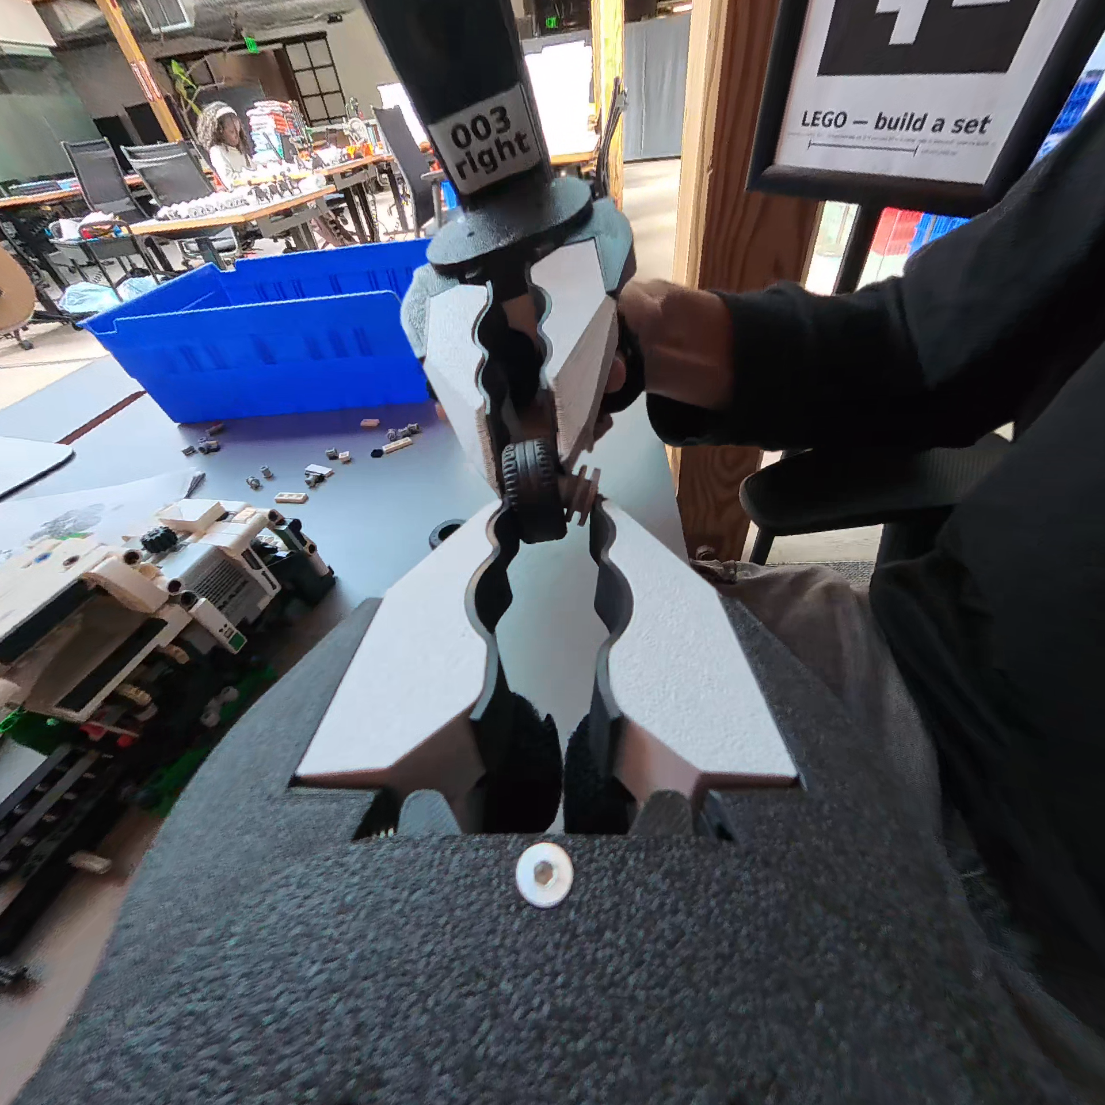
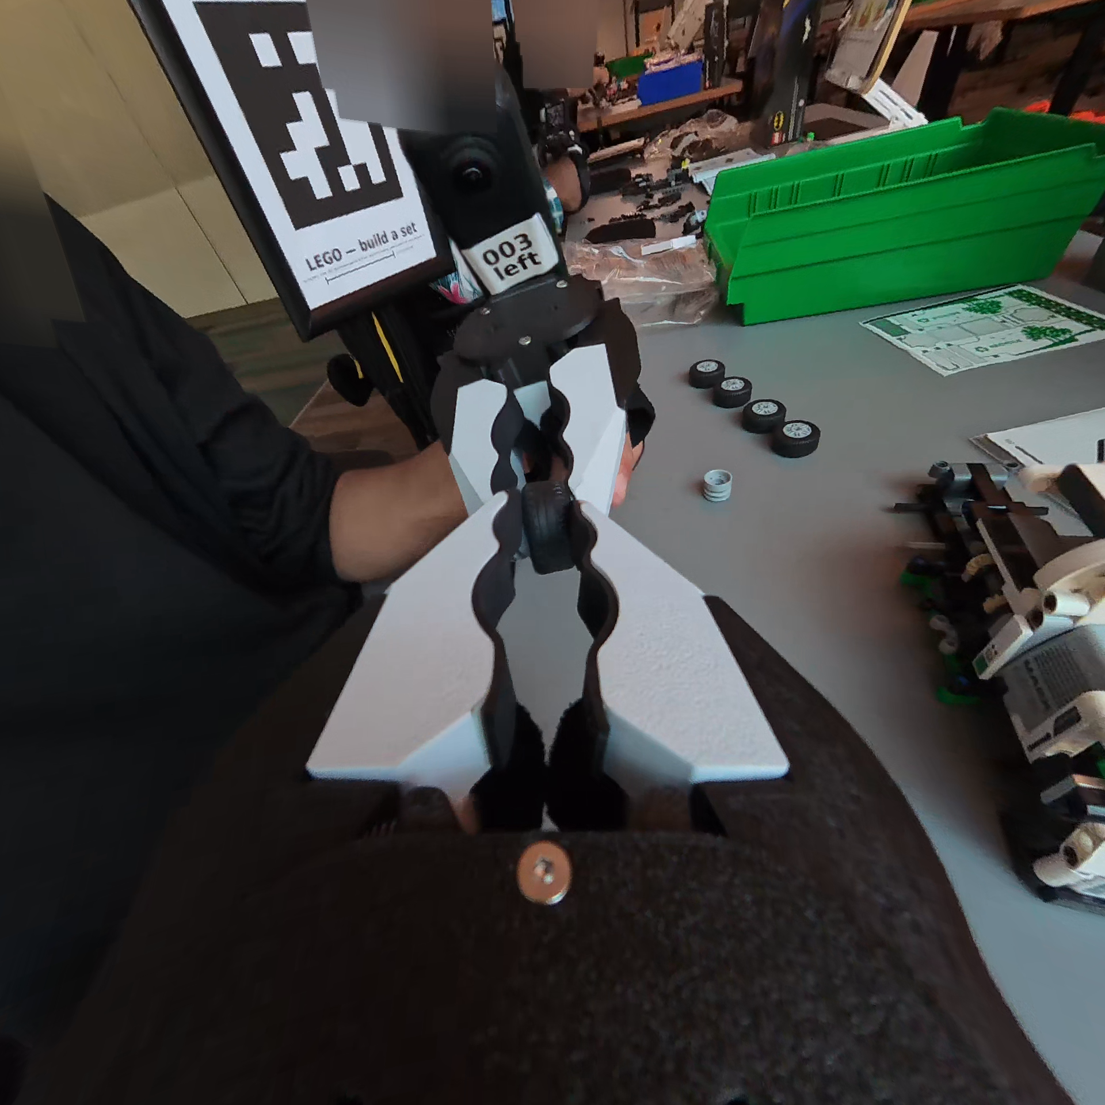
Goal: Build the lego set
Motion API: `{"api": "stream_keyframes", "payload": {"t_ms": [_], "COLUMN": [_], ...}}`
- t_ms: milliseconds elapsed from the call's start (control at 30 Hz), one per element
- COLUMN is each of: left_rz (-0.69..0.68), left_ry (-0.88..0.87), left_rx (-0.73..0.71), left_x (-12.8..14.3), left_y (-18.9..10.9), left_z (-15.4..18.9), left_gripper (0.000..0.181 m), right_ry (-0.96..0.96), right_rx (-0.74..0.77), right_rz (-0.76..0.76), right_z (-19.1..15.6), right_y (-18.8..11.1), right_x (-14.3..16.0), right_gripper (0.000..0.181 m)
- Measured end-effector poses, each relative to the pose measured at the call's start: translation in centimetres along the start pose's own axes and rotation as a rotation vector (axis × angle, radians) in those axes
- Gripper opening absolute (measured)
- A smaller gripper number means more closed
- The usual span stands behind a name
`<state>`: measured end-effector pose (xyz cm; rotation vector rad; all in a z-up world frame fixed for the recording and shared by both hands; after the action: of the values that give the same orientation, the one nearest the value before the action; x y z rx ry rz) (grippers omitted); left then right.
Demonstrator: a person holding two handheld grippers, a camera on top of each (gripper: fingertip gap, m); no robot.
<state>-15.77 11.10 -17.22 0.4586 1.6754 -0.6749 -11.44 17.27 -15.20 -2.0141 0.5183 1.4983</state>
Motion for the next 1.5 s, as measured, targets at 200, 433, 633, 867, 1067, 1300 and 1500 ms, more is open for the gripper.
{"api": "stream_keyframes", "payload": {"t_ms": [200,433,633,867,1067,1300,1500], "left_rz": [0.064,0.119,0.188,0.213,0.142,0.15,0.099], "left_ry": [-0.058,-0.09,-0.062,-0.029,-0.049,-0.052,-0.085], "left_rx": [0.006,-0.016,-0.005,0.012,0.002,0.023,-0.015], "left_x": [-0.2,-0.4,-1.0,-1.3,-0.3,-0.4,0.3], "left_y": [-0.3,-0.9,-1.7,-1.9,-1.5,-1.4,-1.0], "left_z": [0.3,0.0,0.5,1.0,0.7,1.0,0.2], "left_gripper": [0.022,0.023,0.022,0.022,0.022,0.022,0.023], "right_ry": [-0.049,-0.054,0.027,0.045,-0.05,-0.021,-0.056], "right_rx": [0.037,0.061,-0.171,-0.2,-0.1,-0.137,-0.049], "right_rz": [0.024,0.087,0.151,0.17,0.095,0.095,0.072], "right_z": [-0.4,-0.2,-0.6,-0.8,-0.8,-1.0,-0.2], "right_y": [0.4,0.8,0.7,0.6,0.9,0.9,0.6], "right_x": [-0.3,-1.0,-1.0,-0.9,-0.3,-0.2,0.2], "right_gripper": [0.014,0.014,0.022,0.016,0.021,0.019,0.016]}}
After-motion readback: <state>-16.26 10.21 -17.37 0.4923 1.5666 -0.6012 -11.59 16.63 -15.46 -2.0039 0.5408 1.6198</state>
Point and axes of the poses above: each gripper's, where its closed fingertips meet, y out along the fingers, x out of its underside, z = x × y across the jaws, the point moved 5 cm from there along -y, back along the fingers, and after that the axes turned 1 degree about y, right-handed, at the moved point
